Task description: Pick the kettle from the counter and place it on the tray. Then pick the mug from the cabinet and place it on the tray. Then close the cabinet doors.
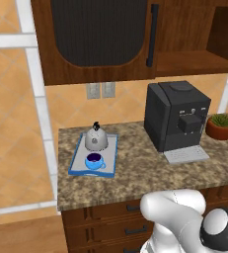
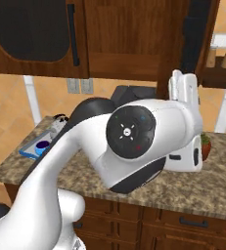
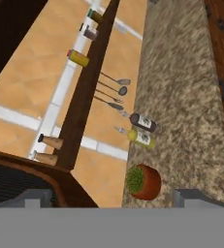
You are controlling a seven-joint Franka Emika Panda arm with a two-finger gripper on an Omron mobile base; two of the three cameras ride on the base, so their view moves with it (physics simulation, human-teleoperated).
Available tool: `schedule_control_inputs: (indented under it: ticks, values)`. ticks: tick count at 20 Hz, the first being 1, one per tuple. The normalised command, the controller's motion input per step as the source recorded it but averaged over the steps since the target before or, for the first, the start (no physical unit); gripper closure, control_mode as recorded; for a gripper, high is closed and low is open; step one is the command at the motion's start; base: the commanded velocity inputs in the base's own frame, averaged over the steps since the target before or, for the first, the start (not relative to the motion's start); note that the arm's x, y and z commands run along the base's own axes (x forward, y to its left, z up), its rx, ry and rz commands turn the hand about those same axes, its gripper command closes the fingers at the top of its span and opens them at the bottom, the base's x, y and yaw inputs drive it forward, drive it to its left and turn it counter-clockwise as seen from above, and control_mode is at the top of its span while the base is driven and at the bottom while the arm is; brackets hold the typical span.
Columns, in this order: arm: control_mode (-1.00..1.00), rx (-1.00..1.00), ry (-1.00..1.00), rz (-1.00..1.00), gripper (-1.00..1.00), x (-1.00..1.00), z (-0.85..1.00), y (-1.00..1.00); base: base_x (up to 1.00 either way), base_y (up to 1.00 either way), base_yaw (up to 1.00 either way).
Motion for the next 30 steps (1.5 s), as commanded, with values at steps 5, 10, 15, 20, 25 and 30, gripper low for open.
schedule_control_inputs:
  ticks: [5,10,15,20,25,30]
  values:
    - [-1.00,-0.02,0.01,0.26,-1.00,0.42,-0.03,0.65,0.00,0.00,0.00]
    - [-1.00,0.00,0.01,0.27,-1.00,0.41,-0.08,0.63,0.00,0.00,0.00]
    - [-1.00,0.00,0.01,0.27,-1.00,0.58,0.00,0.55,0.00,0.00,0.00]
    - [-1.00,0.00,0.00,0.23,-1.00,0.69,-0.01,0.48,0.00,0.00,0.00]
    - [-1.00,0.00,0.03,0.22,-1.00,0.73,-0.05,0.48,0.00,0.00,0.00]
    - [-1.00,0.00,0.00,0.18,-1.00,0.81,-0.05,0.36,0.00,0.00,0.00]
